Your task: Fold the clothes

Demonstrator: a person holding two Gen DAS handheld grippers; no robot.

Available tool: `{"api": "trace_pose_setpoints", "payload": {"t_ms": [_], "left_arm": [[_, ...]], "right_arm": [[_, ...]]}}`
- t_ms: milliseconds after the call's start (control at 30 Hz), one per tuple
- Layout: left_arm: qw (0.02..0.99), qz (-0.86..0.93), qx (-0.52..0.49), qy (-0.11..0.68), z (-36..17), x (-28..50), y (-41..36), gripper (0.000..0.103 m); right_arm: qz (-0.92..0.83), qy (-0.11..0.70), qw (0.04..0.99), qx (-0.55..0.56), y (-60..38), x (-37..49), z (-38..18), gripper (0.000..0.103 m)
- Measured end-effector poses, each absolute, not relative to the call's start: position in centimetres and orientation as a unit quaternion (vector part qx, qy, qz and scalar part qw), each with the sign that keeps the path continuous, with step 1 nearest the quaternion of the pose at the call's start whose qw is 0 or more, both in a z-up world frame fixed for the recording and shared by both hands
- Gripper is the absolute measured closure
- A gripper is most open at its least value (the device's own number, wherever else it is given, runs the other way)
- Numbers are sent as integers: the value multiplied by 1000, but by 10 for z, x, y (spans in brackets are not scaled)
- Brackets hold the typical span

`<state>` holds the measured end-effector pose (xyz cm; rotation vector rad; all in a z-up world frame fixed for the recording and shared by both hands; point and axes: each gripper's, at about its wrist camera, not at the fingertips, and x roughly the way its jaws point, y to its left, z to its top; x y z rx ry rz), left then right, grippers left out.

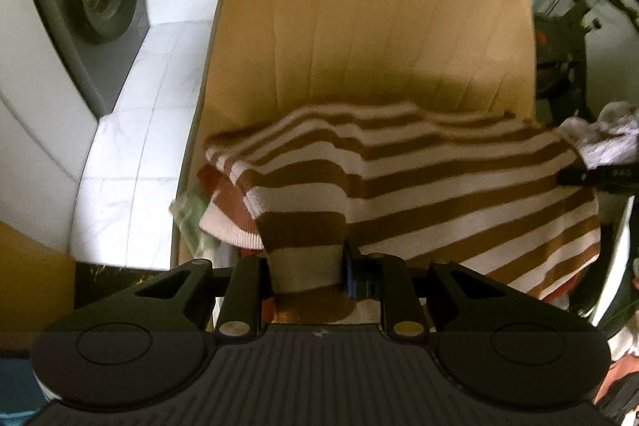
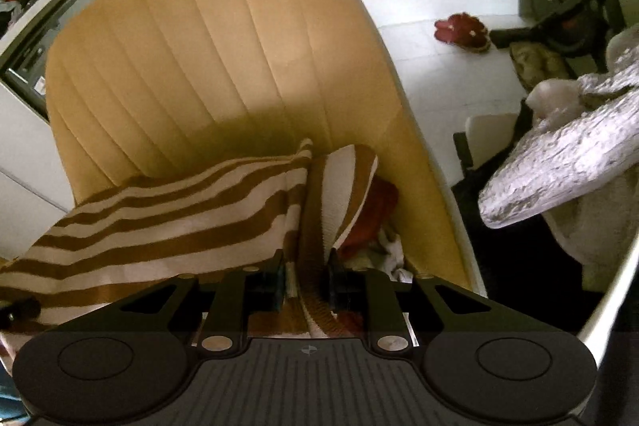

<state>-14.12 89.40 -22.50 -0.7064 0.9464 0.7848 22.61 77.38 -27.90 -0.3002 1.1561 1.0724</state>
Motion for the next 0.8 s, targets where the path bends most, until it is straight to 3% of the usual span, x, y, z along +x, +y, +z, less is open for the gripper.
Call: {"api": "trace_pose_setpoints", "payload": {"t_ms": [300,400,433,500,533,600,800], "left_arm": [[764,349,-311,445,-233,-143,902,75],[762,353,-289,459,-230,-135,896,71],[760,354,-286,463,-229,-133,895,69],[759,351,-291,465,-227,-131,896,54],[759,356,-286,464,-226,-130,895,49],[758,368,-276,462,-222,-129,892,23],[761,377,-268,455,-209,-124,885,7]], "right_arm": [[453,534,702,-130,762,222,-294,83],[450,518,718,-121,759,216,-294,66],[449,515,722,-112,756,216,-294,41],[450,513,725,-94,750,218,-293,7],[454,509,727,-85,746,220,-293,6],[462,498,730,-73,739,221,-288,1],[464,507,723,-68,726,222,-272,1]]}}
